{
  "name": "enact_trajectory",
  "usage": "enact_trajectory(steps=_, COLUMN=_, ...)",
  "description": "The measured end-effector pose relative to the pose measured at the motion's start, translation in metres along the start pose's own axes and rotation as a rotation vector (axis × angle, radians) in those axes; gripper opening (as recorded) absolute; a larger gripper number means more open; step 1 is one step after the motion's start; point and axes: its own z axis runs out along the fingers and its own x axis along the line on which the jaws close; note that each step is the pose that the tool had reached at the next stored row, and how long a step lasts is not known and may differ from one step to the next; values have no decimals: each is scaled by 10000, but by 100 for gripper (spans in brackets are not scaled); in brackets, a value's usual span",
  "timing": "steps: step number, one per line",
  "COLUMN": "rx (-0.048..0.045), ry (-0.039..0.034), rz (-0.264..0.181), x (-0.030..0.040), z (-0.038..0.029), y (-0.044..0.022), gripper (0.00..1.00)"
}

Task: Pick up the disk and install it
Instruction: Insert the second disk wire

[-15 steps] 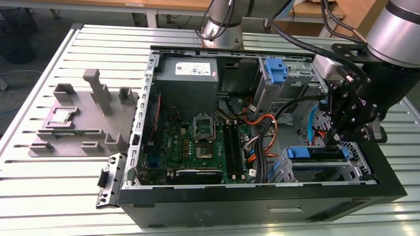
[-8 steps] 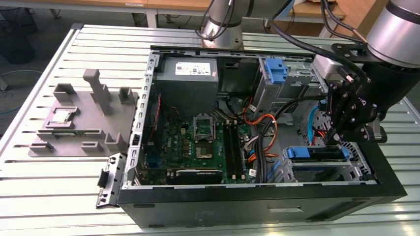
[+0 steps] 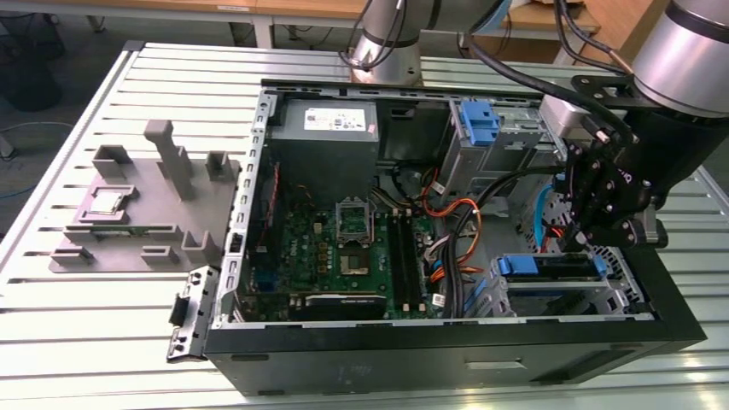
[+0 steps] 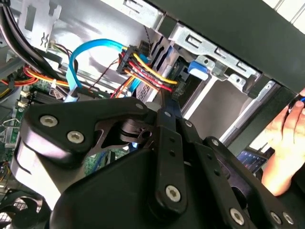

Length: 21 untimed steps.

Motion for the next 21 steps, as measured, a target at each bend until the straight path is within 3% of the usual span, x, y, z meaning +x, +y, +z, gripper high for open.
enact_trajectory(steps=7, rx=0, ry=3, rz=0, x=1, z=-14, y=10, gripper=10)
enact_trajectory(steps=17, rx=0, ry=-1, rz=1, x=11, z=-240, y=9, gripper=10)
enact_trajectory(steps=21, rx=0, ry=-4, rz=1, x=13, z=-267, y=31, gripper=10)
